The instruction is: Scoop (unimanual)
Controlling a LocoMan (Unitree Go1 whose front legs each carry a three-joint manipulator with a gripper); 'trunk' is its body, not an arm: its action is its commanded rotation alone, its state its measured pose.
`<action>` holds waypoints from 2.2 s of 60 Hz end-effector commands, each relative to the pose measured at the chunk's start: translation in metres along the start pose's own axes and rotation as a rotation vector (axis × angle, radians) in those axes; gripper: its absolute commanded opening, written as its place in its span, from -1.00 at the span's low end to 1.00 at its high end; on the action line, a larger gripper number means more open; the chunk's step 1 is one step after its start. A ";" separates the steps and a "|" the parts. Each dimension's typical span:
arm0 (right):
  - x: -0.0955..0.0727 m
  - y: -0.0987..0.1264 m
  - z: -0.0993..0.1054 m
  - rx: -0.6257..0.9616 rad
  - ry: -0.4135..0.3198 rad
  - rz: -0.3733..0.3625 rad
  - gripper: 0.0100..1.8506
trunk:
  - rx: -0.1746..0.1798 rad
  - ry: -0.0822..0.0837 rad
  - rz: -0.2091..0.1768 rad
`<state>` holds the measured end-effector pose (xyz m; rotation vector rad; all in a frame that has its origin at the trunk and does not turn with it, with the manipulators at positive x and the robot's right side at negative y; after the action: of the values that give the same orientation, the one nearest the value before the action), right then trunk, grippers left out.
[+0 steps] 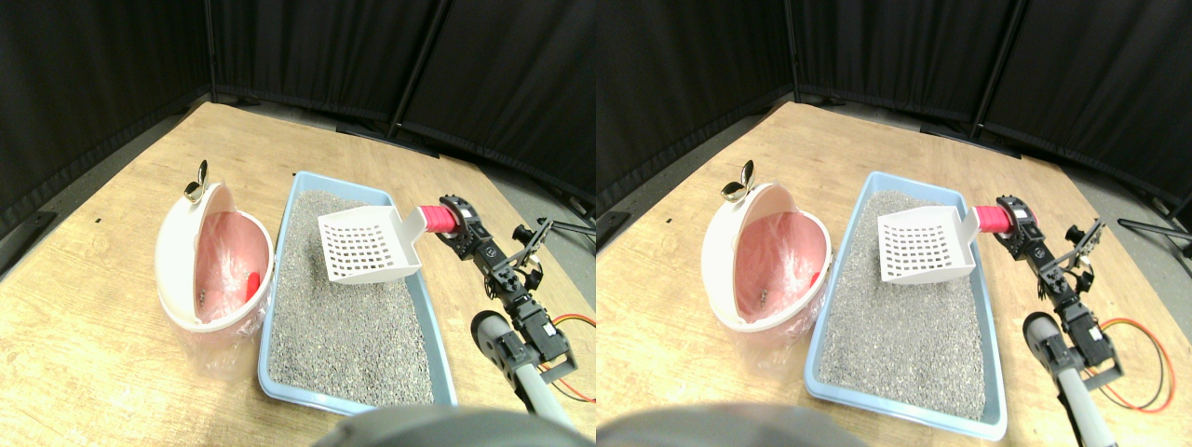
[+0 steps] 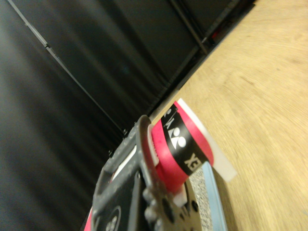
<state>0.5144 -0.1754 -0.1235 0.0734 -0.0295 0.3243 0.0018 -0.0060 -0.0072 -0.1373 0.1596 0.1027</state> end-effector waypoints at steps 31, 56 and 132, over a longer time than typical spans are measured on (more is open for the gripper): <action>-0.033 -0.016 -0.038 0.171 -0.082 -0.079 -0.95 | 0.043 -0.017 -0.068; -0.052 -0.022 -0.063 0.241 -0.112 -0.173 -0.95 | 0.065 -0.006 -0.102; -0.060 -0.014 -0.043 0.319 0.179 -0.202 0.46 | 0.076 -0.003 -0.122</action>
<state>0.4628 -0.2057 -0.1769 0.3506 0.2538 0.0834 0.0009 -0.0046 -0.0066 -0.0497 0.1643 -0.0231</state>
